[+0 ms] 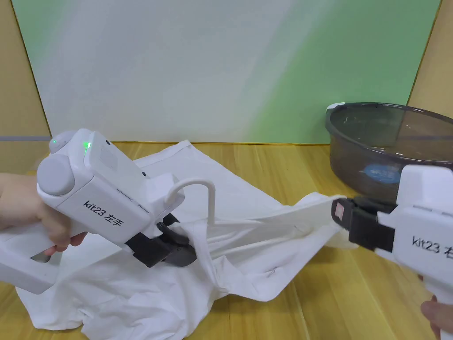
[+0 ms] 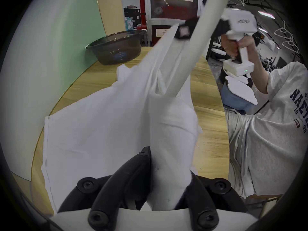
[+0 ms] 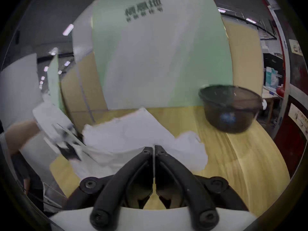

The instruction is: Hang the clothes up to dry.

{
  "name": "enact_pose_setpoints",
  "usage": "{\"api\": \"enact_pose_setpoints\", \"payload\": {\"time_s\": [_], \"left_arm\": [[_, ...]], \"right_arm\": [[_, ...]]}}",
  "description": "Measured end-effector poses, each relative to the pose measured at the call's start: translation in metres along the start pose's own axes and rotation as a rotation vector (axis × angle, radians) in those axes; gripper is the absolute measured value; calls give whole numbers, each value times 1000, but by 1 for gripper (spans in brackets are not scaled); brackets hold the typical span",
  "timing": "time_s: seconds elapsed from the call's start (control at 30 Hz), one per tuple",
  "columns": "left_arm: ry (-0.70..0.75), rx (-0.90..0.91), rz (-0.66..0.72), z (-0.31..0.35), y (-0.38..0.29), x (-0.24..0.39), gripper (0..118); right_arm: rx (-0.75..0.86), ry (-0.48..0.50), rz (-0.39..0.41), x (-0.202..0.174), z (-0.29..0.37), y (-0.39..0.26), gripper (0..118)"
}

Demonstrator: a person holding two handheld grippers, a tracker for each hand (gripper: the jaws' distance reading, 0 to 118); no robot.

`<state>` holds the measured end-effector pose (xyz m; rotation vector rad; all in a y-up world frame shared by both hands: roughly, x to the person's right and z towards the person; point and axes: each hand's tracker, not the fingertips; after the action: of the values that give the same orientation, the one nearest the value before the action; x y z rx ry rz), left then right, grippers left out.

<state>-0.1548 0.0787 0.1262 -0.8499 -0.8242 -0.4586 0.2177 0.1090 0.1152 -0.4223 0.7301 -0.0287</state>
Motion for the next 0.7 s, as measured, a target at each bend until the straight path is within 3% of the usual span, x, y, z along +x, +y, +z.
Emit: {"api": "enact_pose_setpoints", "payload": {"time_s": [0.13, 0.2, 0.23, 0.27, 0.37, 0.4, 0.5, 0.57, 0.7], "left_arm": [[24, 2, -7, 0, 3, 1, 3], [15, 13, -3, 2, 5, 0, 3], [13, 29, -5, 4, 6, 1, 3], [3, 28, -2, 4, 7, 1, 3], [21, 31, -21, 5, 10, 3, 3], [20, 32, -22, 5, 10, 1, 3], [38, 41, -37, 8, 13, 0, 3], [59, 56, -46, 10, 15, 4, 3], [72, 55, -61, 10, 19, 4, 3]], "right_arm": [[117, 65, 16, -28, 30, 27, 0], [174, 112, -45, -36, 39, 38, 0], [139, 182, 13, -41, 42, 43, 0], [171, 170, -15, -42, 44, 45, 0], [141, 209, 70, -53, 47, 48, 0], [150, 203, 44, -53, 48, 47, 0], [84, 303, 48, -58, 44, 38, 0], [-30, 403, 138, -68, 36, 23, 0], [-322, 558, 226, -95, -2, -40, 0]]}}
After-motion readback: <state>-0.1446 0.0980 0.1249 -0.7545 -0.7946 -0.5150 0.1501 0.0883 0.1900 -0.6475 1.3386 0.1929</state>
